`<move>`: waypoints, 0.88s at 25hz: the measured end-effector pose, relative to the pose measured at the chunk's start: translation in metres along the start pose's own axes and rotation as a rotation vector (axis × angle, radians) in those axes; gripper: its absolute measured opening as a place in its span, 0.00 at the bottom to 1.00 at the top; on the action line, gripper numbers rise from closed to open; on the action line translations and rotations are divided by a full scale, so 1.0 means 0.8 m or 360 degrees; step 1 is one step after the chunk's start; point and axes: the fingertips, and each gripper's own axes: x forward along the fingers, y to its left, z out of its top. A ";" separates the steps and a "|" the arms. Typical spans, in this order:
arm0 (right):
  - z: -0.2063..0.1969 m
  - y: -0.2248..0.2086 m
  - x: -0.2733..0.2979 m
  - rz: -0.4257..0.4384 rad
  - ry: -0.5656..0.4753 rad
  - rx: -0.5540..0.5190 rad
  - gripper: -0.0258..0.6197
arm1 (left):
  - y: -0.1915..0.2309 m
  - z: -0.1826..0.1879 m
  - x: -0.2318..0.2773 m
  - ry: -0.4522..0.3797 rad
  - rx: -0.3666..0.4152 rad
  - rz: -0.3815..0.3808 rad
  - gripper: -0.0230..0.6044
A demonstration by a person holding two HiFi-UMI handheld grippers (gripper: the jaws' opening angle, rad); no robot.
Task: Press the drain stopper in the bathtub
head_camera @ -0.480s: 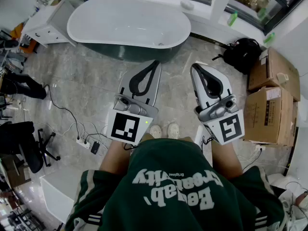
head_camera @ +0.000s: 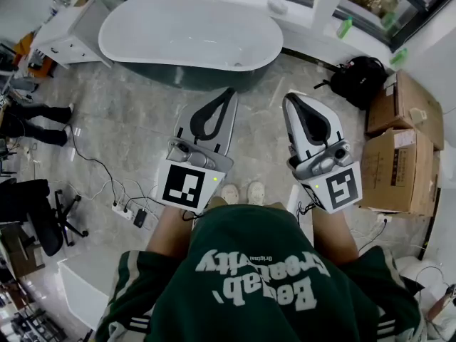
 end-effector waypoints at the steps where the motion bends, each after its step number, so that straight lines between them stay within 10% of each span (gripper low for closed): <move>1: -0.001 -0.001 0.000 -0.0004 -0.0002 0.0003 0.06 | 0.000 0.000 0.001 -0.0003 -0.0007 -0.0002 0.04; 22: -0.012 -0.043 -0.026 0.0034 -0.0033 0.0021 0.06 | -0.030 0.007 0.032 -0.0036 -0.0009 0.0062 0.05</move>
